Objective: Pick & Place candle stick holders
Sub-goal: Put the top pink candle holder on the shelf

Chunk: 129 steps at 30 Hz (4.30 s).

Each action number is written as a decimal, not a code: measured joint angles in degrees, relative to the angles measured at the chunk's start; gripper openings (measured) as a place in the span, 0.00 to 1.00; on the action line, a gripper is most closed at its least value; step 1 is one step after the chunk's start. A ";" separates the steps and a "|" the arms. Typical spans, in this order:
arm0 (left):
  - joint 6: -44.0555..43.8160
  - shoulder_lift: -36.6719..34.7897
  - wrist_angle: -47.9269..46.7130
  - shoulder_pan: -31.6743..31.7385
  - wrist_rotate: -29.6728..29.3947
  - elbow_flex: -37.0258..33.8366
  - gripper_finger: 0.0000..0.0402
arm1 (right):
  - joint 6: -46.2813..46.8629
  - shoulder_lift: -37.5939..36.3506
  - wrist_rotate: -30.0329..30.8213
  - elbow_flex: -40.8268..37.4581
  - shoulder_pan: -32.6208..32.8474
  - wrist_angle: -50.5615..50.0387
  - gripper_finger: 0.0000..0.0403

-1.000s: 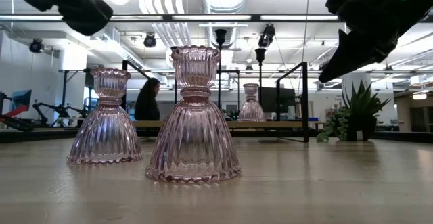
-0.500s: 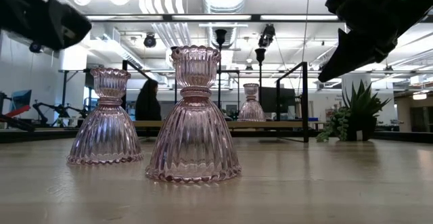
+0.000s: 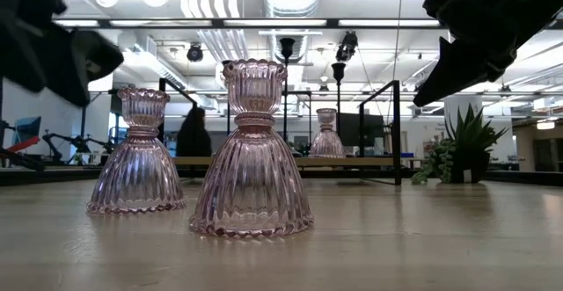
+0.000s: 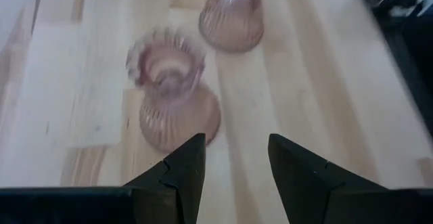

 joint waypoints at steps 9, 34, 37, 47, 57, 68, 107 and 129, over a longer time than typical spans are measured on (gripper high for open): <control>8.18 2.42 -20.35 0.32 -0.98 14.83 0.41 | 0.02 0.00 0.02 0.00 -0.02 0.00 0.02; 23.21 21.50 -37.02 7.22 2.06 33.35 0.41 | -0.89 0.02 0.04 -0.22 -0.02 -0.13 0.02; 22.83 21.57 -36.93 8.19 4.39 33.31 0.38 | -0.89 0.02 0.07 -0.32 -0.02 -0.09 0.02; 24.66 21.55 -32.41 10.17 5.82 31.34 0.14 | -0.87 0.02 0.07 -0.74 -0.02 -0.07 0.02; 26.21 20.64 -34.14 12.04 7.10 30.35 0.09 | -0.87 0.04 0.07 -1.44 -0.02 -0.05 0.02; 35.82 20.63 -49.67 20.85 5.52 45.05 0.06 | 0.20 0.07 0.11 -2.01 -0.02 0.26 0.02; 50.83 24.57 -44.33 51.26 5.09 47.23 0.06 | -0.41 0.04 1.64 -2.78 -0.04 0.42 0.02; 50.29 25.72 -43.05 54.18 1.86 47.25 0.06 | -0.32 0.04 1.60 -3.32 -0.04 0.98 0.02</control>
